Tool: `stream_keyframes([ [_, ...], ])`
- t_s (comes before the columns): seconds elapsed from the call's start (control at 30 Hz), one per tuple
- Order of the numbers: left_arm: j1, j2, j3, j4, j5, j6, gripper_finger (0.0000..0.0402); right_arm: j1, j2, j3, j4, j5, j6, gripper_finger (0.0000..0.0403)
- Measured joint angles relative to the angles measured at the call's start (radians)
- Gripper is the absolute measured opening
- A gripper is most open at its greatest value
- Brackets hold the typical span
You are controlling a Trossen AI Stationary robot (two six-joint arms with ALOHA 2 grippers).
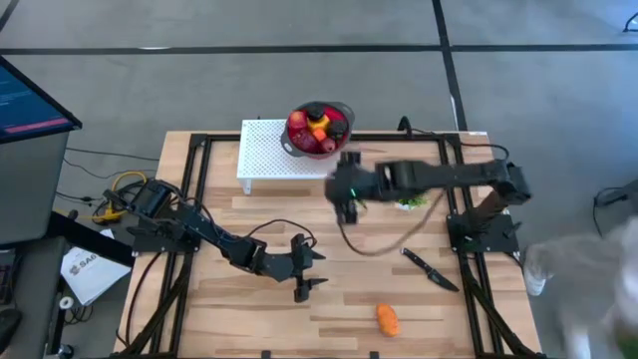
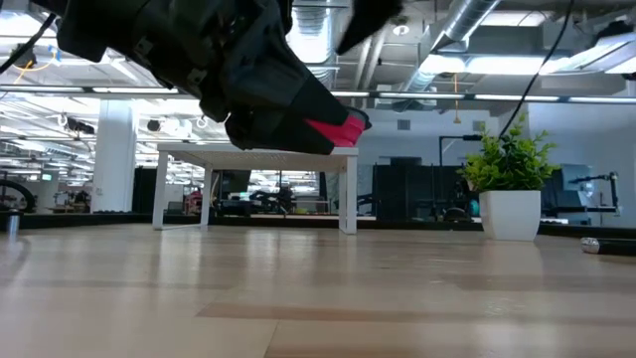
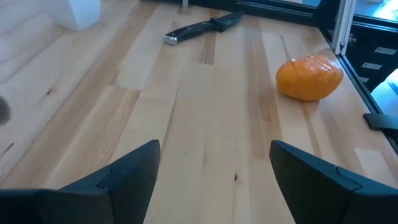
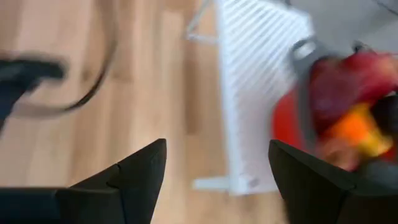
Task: Pick & Place Fruit
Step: Put the yellow mango into the red strainer bowl on the shelf
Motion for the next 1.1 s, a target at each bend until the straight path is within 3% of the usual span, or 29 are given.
stream_keyframes([
  [0.23, 0.0, 0.0, 0.0, 0.013, 0.0, 0.003, 0.0296, 0.234, -0.233, -0.406, 0.156, 0.019, 0.269, 0.0276],
  [0.4, 0.006, 0.0, 0.0, 0.032, 0.0, 0.007, 0.0296, 0.431, -0.313, -0.544, 0.164, -0.074, 0.483, 0.0276],
  [0.57, 0.019, 0.0, 0.0, 0.059, -0.002, 0.016, 0.0296, 0.551, -0.266, -0.629, 0.257, -0.182, 0.464, 0.0276],
  [0.77, 0.038, 0.0, 0.0, 0.07, -0.006, 0.018, 0.0296, 0.508, -0.089, -0.608, 0.44, -0.35, 0.22, 0.0273],
  [0.87, 0.039, 0.0, 0.0, 0.07, -0.006, 0.018, 0.0296, 0.448, 0.007, -0.522, 0.475, -0.507, 0.117, 0.0265],
  [0.97, 0.038, 0.0, 0.0, 0.07, -0.005, 0.018, 0.0296, 0.423, 0.09, -0.401, 0.343, -0.701, 0.031, 0.0256],
  [1.1, 0.038, 0.0, 0.0, 0.07, -0.005, 0.018, 0.0296, 0.469, 0.188, -0.246, 0.016, -0.762, -0.158, 0.0247],
])
